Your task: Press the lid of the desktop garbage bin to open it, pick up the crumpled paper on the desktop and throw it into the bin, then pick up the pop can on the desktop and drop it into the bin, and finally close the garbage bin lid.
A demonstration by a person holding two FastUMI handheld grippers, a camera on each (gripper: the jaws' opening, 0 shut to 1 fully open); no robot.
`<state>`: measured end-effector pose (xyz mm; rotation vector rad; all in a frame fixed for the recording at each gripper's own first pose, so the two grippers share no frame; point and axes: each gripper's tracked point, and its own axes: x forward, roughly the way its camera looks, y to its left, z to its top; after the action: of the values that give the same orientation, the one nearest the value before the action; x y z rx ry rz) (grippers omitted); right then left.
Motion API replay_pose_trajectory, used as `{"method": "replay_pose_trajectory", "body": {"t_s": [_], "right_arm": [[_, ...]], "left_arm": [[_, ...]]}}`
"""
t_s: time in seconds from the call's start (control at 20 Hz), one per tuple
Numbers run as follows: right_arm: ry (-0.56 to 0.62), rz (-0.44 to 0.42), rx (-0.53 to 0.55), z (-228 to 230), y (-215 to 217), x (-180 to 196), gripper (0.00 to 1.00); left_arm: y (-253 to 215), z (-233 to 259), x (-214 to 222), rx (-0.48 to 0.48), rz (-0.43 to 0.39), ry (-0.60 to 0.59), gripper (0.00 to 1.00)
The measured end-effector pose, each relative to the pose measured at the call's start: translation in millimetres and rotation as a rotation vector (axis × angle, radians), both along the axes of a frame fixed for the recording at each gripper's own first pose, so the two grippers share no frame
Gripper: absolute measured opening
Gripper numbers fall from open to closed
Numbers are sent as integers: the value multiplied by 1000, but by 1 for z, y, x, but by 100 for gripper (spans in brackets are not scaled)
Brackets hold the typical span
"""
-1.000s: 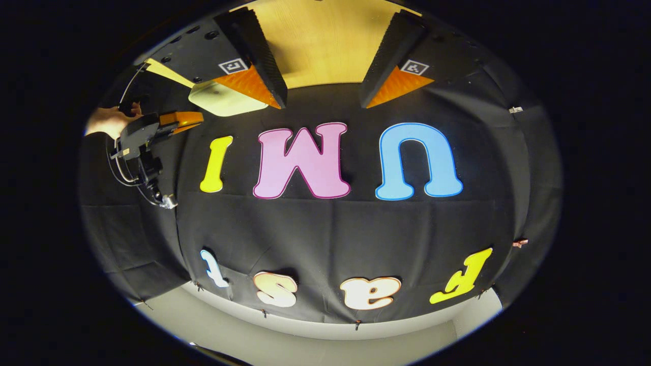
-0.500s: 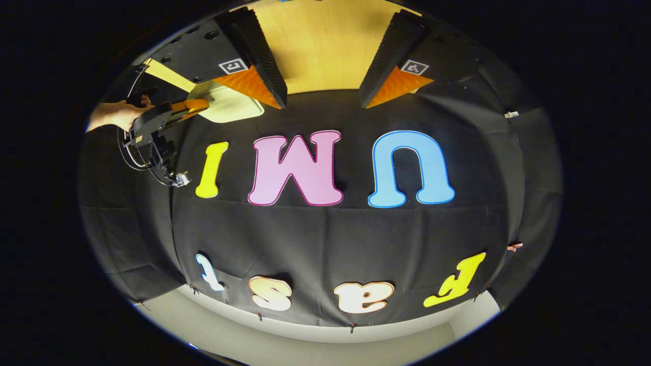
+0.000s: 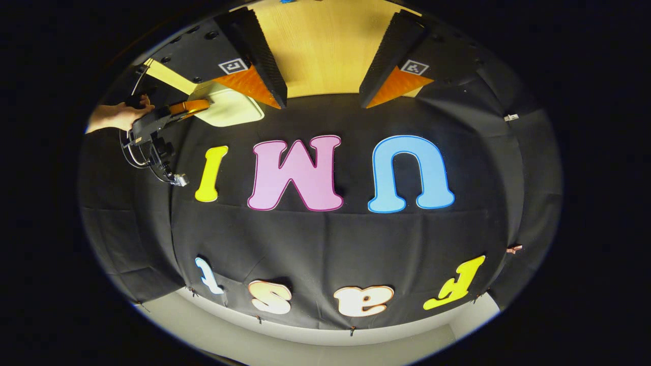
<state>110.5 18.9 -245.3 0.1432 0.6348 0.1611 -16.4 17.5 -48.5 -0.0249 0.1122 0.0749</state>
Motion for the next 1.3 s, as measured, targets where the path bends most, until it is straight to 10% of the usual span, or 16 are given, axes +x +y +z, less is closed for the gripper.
{"method": "replay_pose_trajectory", "body": {"t_s": [0.4,0.8,1.3], "right_arm": [[-299,-23,-61,73,-5,-9,5],[-246,-13,-70,52,-6,-43,6],[-155,-29,-31,17,-1,-92,20]], "left_arm": [[-8,-7,3,-6,-26,14,93],[-29,-45,12,-50,-126,97,93],[-67,-235,-18,-147,-334,460,93]]}}
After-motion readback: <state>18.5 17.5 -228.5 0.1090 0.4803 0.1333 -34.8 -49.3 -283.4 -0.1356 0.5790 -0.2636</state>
